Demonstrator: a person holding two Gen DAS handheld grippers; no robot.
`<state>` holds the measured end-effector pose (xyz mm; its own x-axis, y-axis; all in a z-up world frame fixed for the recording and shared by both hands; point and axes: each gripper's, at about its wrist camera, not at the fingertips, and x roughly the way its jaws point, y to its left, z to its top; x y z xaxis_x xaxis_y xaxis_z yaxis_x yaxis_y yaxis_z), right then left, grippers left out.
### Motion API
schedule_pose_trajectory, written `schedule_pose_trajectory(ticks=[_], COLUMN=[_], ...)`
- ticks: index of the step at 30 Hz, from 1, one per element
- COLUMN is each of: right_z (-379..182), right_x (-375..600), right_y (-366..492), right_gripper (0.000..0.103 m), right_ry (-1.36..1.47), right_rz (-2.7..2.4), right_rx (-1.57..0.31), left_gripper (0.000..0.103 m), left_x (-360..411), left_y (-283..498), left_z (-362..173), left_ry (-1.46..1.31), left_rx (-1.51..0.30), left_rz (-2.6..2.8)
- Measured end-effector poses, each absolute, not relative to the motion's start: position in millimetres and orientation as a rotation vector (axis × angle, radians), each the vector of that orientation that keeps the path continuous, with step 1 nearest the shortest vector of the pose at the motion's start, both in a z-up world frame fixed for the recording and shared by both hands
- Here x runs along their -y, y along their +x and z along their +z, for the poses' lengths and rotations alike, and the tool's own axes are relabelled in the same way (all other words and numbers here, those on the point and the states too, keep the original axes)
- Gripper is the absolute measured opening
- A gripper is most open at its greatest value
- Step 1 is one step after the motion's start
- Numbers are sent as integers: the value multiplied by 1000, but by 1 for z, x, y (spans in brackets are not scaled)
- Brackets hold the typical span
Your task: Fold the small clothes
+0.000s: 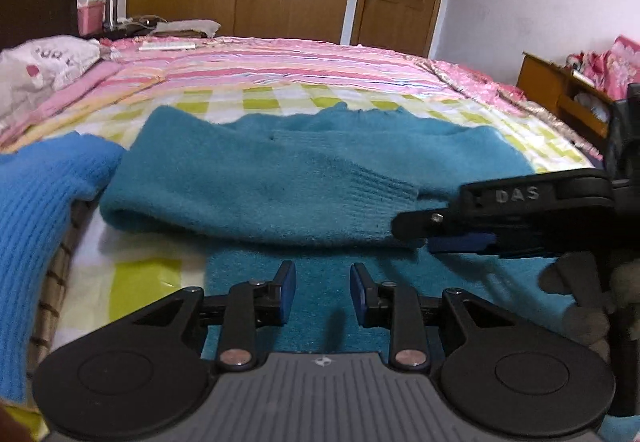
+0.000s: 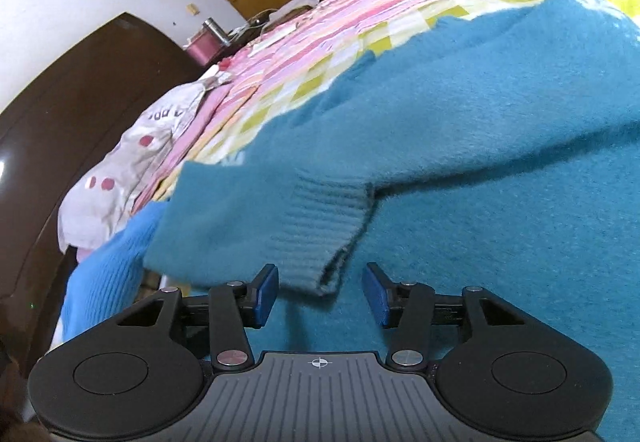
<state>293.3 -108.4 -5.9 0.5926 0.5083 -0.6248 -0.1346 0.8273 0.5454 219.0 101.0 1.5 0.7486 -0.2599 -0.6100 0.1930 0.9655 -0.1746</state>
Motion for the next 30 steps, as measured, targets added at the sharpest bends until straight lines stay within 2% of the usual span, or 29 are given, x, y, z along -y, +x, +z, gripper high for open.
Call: schedule_pose_trajectory(ticks=[8, 12, 13, 30], right_z=[-12, -10, -9, 83], right_x=[85, 85, 88, 158], right_y=[313, 316, 316, 354], right_gripper=[46, 16, 13, 8], right_ry=[491, 504, 516, 331], right_rz=[378, 372, 380, 332], right_rx=[-867, -880, -881, -632], left_gripper=[36, 36, 36, 37], left_x=[-109, -111, -111, -92], left_y=[216, 215, 214, 232], left_z=[2, 2, 2, 26], left_ry=[-118, -121, -122, -33], left_rx=[-673, -664, -661, -583], left_rz=[-260, -253, -251, -214])
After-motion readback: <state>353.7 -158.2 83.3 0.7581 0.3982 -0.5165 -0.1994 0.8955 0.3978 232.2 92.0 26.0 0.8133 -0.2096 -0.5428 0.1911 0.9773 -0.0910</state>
